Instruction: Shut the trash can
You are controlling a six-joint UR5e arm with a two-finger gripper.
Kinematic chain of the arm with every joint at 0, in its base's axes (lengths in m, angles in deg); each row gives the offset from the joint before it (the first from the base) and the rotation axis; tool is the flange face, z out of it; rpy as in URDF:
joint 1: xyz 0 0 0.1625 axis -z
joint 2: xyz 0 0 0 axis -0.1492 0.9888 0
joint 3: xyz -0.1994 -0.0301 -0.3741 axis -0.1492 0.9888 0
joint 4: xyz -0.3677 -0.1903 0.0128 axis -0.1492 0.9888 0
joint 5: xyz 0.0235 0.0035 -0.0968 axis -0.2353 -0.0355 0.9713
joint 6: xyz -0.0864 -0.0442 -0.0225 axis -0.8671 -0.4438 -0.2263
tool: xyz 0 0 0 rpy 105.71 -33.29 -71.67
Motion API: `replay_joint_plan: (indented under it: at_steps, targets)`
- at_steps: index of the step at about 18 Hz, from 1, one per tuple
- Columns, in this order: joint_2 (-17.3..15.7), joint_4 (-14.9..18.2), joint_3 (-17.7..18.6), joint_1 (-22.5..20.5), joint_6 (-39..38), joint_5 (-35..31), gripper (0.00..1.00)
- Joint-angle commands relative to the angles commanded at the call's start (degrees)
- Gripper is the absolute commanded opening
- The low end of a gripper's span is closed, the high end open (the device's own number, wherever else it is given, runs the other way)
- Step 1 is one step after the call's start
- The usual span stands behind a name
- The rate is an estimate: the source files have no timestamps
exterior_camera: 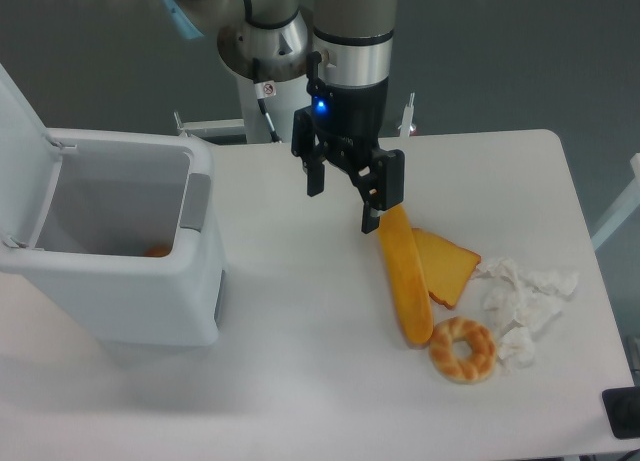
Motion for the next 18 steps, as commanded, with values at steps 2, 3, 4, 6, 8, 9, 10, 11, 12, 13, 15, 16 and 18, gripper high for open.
replay_joint_plan:
  at_steps: [2, 3, 4, 6, 8, 9, 10, 11, 12, 13, 15, 16, 18]
  targets:
    - [0.0, -0.1, 0.0, 0.0, -1.5, 0.4, 1.00]
    - [0.0, -0.3, 0.0, 0.0, -1.6, 0.4, 1.00]
    - [0.0, -0.4, 0.0, 0.1, -1.6, 0.4, 1.00]
    - [-0.1, -0.4, 0.0, 0.4, -1.8, 0.5, 1.00]
    - [-0.1, -0.4, 0.0, 0.4, -2.5, 0.7, 1.00]
    - [-0.3, -0.4, 0.0, 0.4, -4.1, 0.8, 1.00]
    - [-0.3, -0.4, 0.0, 0.4, -6.4, 1.0, 1.00]
    - [-0.3, -0.4, 0.0, 0.4, -8.6, 1.3, 1.00]
    - [-0.3, -0.4, 0.0, 0.4, -10.5, 1.6, 1.00]
    - [-0.4, -0.4, -0.1, 0.4, -11.7, 1.8, 1.00]
    - [-0.4, -0.4, -0.2, 0.5, -12.2, 1.8, 1.00]
    - [-0.4, -0.4, -0.4, 0.5, -12.3, 1.8, 1.00]
    - [-0.7, -0.4, -1.3, 0.5, -13.1, 1.8, 1.00]
